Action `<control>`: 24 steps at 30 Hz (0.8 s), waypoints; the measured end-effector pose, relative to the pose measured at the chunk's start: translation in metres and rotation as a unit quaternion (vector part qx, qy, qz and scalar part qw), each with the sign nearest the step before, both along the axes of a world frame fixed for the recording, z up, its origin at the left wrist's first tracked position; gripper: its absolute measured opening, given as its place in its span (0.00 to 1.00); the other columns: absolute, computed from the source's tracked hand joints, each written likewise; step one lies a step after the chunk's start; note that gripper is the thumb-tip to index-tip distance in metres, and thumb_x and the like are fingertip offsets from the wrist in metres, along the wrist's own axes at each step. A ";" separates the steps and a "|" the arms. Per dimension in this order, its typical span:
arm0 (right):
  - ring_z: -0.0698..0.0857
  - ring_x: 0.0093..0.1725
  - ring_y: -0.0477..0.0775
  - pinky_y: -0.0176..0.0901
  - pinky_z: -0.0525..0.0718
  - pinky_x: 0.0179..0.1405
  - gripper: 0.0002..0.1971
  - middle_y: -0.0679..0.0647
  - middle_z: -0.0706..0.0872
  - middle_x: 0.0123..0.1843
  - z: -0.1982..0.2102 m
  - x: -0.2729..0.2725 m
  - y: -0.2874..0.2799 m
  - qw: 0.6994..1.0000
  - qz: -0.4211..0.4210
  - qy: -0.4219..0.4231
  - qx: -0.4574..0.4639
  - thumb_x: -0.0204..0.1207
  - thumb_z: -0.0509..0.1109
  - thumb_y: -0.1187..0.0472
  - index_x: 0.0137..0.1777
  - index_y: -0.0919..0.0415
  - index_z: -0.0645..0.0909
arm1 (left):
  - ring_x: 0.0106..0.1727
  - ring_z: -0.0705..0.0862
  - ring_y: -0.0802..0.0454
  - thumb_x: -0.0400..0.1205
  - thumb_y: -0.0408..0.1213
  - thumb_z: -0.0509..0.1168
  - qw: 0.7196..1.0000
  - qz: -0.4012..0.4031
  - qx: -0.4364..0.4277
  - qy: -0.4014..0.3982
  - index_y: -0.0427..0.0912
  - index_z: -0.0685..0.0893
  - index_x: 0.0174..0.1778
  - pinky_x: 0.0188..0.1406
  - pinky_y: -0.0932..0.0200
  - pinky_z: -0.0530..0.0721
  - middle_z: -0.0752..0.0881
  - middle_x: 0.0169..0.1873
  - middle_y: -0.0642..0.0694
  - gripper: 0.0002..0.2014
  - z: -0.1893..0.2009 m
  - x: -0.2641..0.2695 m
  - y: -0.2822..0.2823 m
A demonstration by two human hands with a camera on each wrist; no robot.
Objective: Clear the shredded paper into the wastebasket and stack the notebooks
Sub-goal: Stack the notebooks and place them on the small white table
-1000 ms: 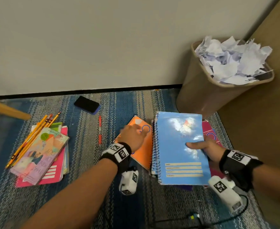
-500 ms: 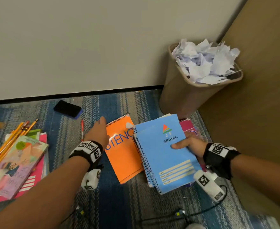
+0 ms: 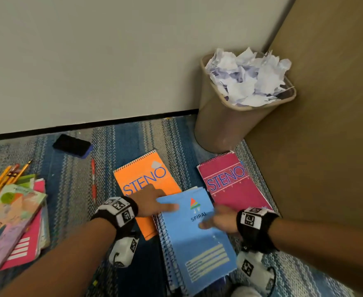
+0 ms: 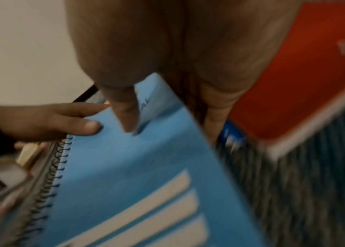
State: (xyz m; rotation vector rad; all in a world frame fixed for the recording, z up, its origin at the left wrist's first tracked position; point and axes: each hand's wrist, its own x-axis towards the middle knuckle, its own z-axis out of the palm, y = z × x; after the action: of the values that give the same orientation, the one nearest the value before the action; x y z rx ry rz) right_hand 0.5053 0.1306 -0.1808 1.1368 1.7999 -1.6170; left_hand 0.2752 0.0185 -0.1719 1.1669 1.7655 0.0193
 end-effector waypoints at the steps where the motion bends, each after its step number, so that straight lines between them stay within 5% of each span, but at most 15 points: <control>1: 0.88 0.59 0.51 0.54 0.81 0.67 0.20 0.49 0.90 0.58 0.006 -0.003 0.005 0.999 0.039 -0.009 0.020 0.68 0.77 0.50 0.60 0.54 0.86 | 0.52 0.76 0.44 0.48 0.88 0.49 0.998 -0.044 -0.006 0.032 0.53 0.78 0.60 0.56 0.51 0.76 0.71 0.51 0.47 0.54 -0.005 0.002 -0.001; 4: 0.90 0.48 0.55 0.44 0.85 0.52 0.25 0.56 0.91 0.46 0.029 -0.002 0.044 0.971 0.033 -0.080 0.222 0.74 0.68 0.36 0.51 0.59 0.87 | 0.54 0.75 0.45 0.58 0.83 0.59 0.996 -0.051 -0.012 0.066 0.54 0.72 0.68 0.59 0.47 0.76 0.68 0.55 0.46 0.48 -0.008 0.008 -0.002; 6: 0.82 0.62 0.60 0.45 0.78 0.60 0.32 0.61 0.85 0.61 0.036 0.008 0.078 0.898 0.005 -0.150 0.414 0.73 0.66 0.32 0.64 0.59 0.81 | 0.55 0.75 0.45 0.67 0.75 0.64 0.995 -0.045 -0.008 0.083 0.53 0.73 0.69 0.59 0.47 0.77 0.68 0.56 0.46 0.40 -0.008 0.009 -0.003; 7: 0.77 0.69 0.63 0.48 0.74 0.66 0.42 0.62 0.79 0.69 0.033 0.014 0.090 0.879 0.022 -0.197 0.434 0.68 0.65 0.26 0.72 0.58 0.75 | 0.55 0.75 0.45 0.67 0.74 0.65 0.996 -0.041 -0.009 0.083 0.52 0.73 0.69 0.60 0.47 0.77 0.68 0.56 0.46 0.40 -0.008 0.009 -0.002; 9: 0.75 0.72 0.64 0.50 0.74 0.71 0.53 0.60 0.77 0.73 0.023 0.020 0.102 0.894 0.053 -0.257 0.364 0.56 0.66 0.19 0.76 0.52 0.73 | 0.56 0.75 0.45 0.67 0.75 0.64 0.996 -0.039 -0.013 0.082 0.52 0.73 0.68 0.61 0.46 0.77 0.68 0.57 0.46 0.40 -0.008 0.010 -0.001; 10: 0.79 0.69 0.61 0.48 0.76 0.69 0.50 0.57 0.81 0.70 0.018 0.022 0.100 0.909 0.049 -0.253 0.329 0.53 0.71 0.21 0.74 0.49 0.77 | 0.57 0.76 0.45 0.68 0.75 0.63 0.996 -0.036 -0.014 0.081 0.53 0.73 0.68 0.61 0.46 0.77 0.69 0.57 0.47 0.39 -0.007 0.010 -0.001; 14: 0.87 0.40 0.48 0.32 0.82 0.37 0.13 0.46 0.91 0.41 0.015 0.027 0.083 0.960 -0.119 -0.133 0.217 0.60 0.87 0.57 0.43 0.54 0.90 | 0.57 0.78 0.45 0.71 0.77 0.54 0.998 0.051 0.007 0.044 0.56 0.77 0.59 0.61 0.47 0.78 0.73 0.59 0.46 0.32 -0.009 0.008 0.002; 16: 0.89 0.40 0.50 0.38 0.84 0.42 0.10 0.49 0.92 0.38 0.014 0.029 0.085 0.963 -0.157 -0.099 0.195 0.58 0.86 0.65 0.37 0.55 0.89 | 0.56 0.78 0.44 0.73 0.76 0.52 0.998 0.043 0.004 0.041 0.56 0.77 0.58 0.60 0.47 0.78 0.74 0.59 0.45 0.32 -0.010 0.008 0.003; 20: 0.91 0.46 0.56 0.55 0.86 0.59 0.17 0.52 0.93 0.44 0.032 0.024 0.104 0.973 -0.145 -0.021 0.177 0.59 0.84 0.73 0.46 0.56 0.89 | 0.59 0.79 0.42 0.79 0.71 0.50 0.997 0.029 0.018 0.069 0.52 0.77 0.62 0.59 0.47 0.77 0.77 0.59 0.43 0.29 -0.011 0.007 0.010; 24: 0.91 0.46 0.49 0.49 0.87 0.57 0.18 0.54 0.93 0.48 0.084 0.012 0.127 0.983 -0.056 0.092 0.152 0.65 0.79 0.77 0.50 0.57 0.88 | 0.71 0.72 0.40 0.77 0.70 0.56 0.996 -0.006 0.016 0.085 0.53 0.71 0.74 0.69 0.43 0.72 0.70 0.69 0.42 0.34 -0.014 0.006 0.014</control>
State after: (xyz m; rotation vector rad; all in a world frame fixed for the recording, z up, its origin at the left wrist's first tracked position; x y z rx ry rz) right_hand 0.5169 0.2579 -0.0970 1.2735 2.1972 -1.5918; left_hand 0.2811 0.0321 -0.1860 1.2325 1.9126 -0.0608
